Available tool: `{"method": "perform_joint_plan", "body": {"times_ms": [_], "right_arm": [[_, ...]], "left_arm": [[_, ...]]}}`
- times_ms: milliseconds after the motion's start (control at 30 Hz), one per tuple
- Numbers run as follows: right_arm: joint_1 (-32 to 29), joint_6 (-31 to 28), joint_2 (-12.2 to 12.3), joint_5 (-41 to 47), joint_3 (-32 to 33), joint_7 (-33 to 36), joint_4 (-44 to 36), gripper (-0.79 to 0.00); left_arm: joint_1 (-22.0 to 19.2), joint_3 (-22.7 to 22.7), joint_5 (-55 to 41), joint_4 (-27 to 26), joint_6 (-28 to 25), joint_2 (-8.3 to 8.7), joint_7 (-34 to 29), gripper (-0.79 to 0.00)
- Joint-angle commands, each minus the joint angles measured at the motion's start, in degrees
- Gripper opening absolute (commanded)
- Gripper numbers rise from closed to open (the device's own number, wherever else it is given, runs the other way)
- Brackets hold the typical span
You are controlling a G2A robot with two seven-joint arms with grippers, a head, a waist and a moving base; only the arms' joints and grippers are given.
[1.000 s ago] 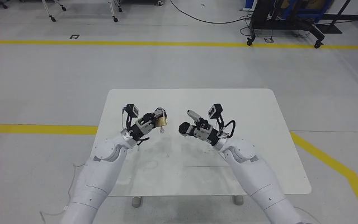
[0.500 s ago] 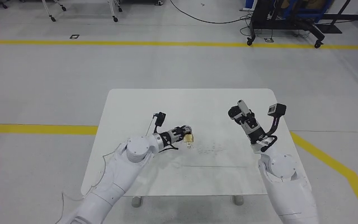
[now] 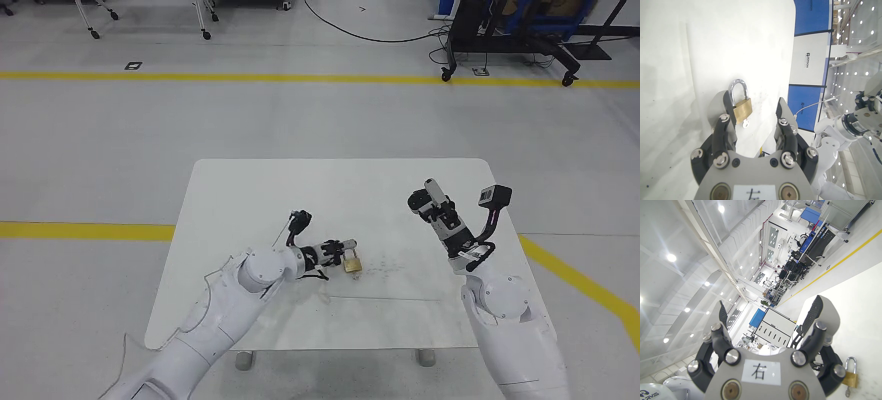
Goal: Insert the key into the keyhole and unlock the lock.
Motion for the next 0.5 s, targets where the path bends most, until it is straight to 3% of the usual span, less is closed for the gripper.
{"method": "perform_joint_plan", "body": {"times_ms": [0,267,467], "right_arm": [[0.0,0.0,0.0,0.0,0.0,0.0,0.0,0.0],[0.0,0.0,0.0,0.0,0.0,0.0,0.0,0.0],[0.0,0.0,0.0,0.0,0.0,0.0,0.0,0.0]], "left_arm": [[0.63,-1.39,-0.35,-1.01,-1.36,0.38,-0.01,0.0],[6.87,-8.29,7.18,-10.83,-11.0,2.88,7.24,0.0],[14.27,-14.74,24.62,-21.13,-12.95,5.02,21.99,0.0]]}}
